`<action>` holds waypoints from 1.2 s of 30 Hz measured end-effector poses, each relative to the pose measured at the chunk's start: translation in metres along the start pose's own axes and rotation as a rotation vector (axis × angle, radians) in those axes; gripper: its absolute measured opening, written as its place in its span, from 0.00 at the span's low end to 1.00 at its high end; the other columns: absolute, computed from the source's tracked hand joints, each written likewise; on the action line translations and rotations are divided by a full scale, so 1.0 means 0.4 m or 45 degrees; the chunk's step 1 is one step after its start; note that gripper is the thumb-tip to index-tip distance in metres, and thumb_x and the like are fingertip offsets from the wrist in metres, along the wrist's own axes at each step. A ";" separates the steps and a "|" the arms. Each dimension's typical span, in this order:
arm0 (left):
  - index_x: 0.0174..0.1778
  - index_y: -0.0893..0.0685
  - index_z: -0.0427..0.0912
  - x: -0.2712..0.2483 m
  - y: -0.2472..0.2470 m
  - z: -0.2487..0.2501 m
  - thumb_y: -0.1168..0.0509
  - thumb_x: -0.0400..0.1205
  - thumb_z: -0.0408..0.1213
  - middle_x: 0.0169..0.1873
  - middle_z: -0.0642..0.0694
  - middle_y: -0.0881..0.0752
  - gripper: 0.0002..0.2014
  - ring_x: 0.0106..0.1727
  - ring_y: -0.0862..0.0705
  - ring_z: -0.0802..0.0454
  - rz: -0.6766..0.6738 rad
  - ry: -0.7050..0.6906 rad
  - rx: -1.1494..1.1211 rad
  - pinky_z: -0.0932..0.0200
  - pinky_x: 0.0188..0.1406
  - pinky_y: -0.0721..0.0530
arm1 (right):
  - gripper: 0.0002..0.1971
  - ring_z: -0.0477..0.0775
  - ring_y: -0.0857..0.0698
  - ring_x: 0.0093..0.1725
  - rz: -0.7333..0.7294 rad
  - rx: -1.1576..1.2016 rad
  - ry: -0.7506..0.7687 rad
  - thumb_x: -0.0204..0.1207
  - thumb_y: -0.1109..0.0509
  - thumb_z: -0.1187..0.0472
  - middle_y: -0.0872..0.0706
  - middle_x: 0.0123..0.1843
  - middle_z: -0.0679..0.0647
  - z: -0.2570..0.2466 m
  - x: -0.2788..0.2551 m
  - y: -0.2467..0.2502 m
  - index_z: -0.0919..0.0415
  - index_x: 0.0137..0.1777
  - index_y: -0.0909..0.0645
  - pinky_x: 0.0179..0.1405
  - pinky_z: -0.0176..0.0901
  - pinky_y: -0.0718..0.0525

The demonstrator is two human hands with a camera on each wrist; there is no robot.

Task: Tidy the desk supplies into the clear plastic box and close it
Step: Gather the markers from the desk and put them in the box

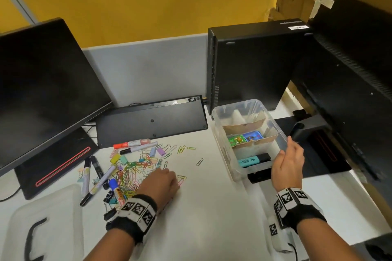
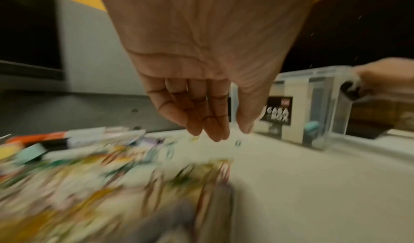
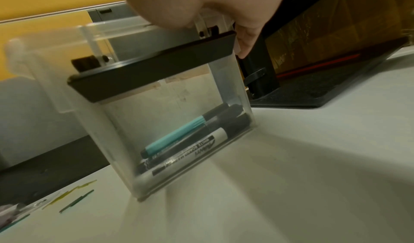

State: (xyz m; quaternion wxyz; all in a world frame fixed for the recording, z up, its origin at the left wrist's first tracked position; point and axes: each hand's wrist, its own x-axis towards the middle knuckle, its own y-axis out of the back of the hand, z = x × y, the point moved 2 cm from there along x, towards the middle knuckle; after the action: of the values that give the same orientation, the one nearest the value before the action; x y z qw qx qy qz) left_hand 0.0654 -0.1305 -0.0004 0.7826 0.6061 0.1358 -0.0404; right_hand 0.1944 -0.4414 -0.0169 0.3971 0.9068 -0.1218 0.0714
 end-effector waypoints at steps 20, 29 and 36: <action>0.49 0.25 0.45 -0.183 0.069 -0.236 0.37 0.82 0.42 0.39 0.47 0.17 0.06 0.37 0.15 0.56 0.262 0.332 -0.940 0.60 0.38 0.16 | 0.18 0.58 0.29 0.73 -0.456 -0.171 1.154 0.77 0.43 0.57 0.23 0.70 0.54 -0.299 -0.274 -0.144 0.57 0.65 0.23 0.72 0.52 0.28; 0.48 0.22 0.38 -0.288 0.128 -0.429 0.40 0.84 0.33 0.39 0.44 0.15 0.04 0.40 0.11 0.45 0.651 0.511 -1.341 0.64 0.35 0.14 | 0.10 0.60 0.19 0.52 -1.063 -0.515 1.303 0.73 0.30 0.63 0.18 0.54 0.56 -0.394 -0.437 -0.414 0.59 0.54 0.19 0.44 0.51 0.17; 0.53 0.20 0.33 -0.302 0.094 -0.460 0.37 0.83 0.33 0.45 0.39 0.13 0.07 0.39 0.10 0.55 0.669 0.531 -1.462 0.72 0.35 0.15 | 0.05 0.51 0.22 0.49 -1.073 -0.341 1.154 0.77 0.32 0.58 0.20 0.51 0.48 -0.419 -0.416 -0.398 0.54 0.51 0.18 0.46 0.41 0.21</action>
State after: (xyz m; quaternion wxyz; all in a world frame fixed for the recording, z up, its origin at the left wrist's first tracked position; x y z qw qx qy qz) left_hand -0.0721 0.0438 0.0244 0.9224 0.1011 0.1320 0.3487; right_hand 0.0731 -0.1863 -0.0534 0.5134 0.6990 0.4182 0.2700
